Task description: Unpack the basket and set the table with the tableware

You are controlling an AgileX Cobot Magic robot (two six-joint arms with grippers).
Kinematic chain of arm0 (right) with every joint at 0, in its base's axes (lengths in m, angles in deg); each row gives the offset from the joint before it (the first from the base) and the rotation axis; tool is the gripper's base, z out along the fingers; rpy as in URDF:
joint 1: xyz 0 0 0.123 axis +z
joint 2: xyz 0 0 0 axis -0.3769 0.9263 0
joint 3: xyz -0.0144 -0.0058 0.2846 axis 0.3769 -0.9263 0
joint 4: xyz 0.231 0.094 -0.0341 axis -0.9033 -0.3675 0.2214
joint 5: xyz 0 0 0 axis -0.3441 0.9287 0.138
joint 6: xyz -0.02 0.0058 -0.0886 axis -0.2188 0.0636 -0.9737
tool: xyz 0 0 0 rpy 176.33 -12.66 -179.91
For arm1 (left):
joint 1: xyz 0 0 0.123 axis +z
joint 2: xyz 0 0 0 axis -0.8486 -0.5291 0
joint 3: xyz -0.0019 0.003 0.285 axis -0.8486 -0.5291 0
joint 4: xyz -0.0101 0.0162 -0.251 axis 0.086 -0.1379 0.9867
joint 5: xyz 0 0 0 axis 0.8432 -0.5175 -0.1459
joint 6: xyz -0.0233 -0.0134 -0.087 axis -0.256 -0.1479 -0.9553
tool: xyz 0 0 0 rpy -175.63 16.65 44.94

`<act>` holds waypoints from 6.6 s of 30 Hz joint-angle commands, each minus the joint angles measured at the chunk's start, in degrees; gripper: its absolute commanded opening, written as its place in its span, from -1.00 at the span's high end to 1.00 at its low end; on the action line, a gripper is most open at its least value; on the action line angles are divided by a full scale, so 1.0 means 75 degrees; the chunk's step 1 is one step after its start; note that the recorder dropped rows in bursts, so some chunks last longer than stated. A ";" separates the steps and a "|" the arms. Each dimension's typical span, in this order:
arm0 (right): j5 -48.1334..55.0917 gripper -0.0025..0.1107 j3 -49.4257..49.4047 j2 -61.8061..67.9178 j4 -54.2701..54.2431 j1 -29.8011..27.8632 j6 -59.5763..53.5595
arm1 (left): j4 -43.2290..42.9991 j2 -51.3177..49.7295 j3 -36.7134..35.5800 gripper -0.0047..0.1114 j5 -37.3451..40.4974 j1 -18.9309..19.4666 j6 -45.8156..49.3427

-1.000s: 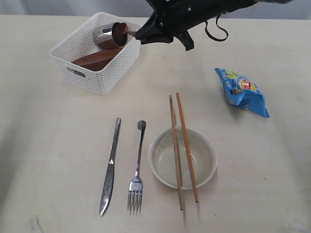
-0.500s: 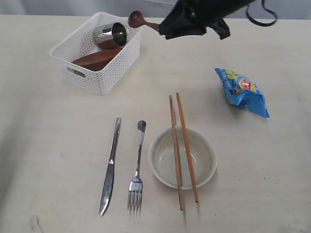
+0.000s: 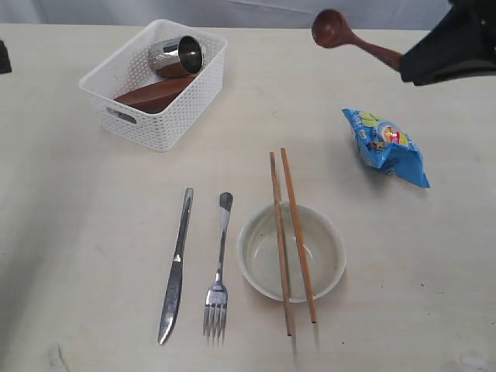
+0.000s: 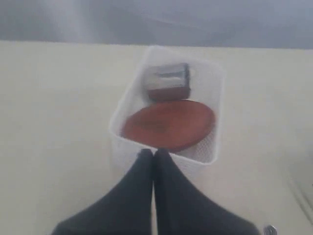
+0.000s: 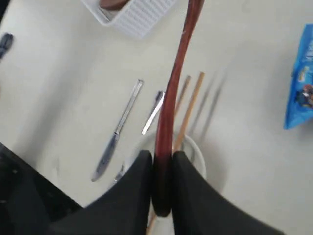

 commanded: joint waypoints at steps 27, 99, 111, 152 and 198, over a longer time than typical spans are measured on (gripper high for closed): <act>0.0050 0.96 0.1334 0.1642 0.3790 0.2094 -0.2733 | -0.1697 -0.4559 0.6128 0.92 0.4956 -0.1680 0.6889; 0.0050 0.37 0.1334 0.1613 0.4287 0.2953 -0.2338 | -0.1500 -0.6813 0.6128 0.92 0.2053 -0.5428 0.5867; -0.0024 0.16 0.1334 0.0290 0.6236 0.2842 0.0345 | -0.1467 -0.6813 0.7093 0.92 0.2720 -0.5428 0.2718; -0.2716 0.13 -0.3575 -0.3382 0.2787 0.0257 0.4896 | 0.6255 -0.8074 0.5584 0.92 0.2357 -0.7371 0.1732; -0.3419 0.96 -0.3453 -0.2166 0.3466 0.0257 0.4409 | 0.6255 -0.8047 0.5584 0.02 0.3243 -0.7297 0.1657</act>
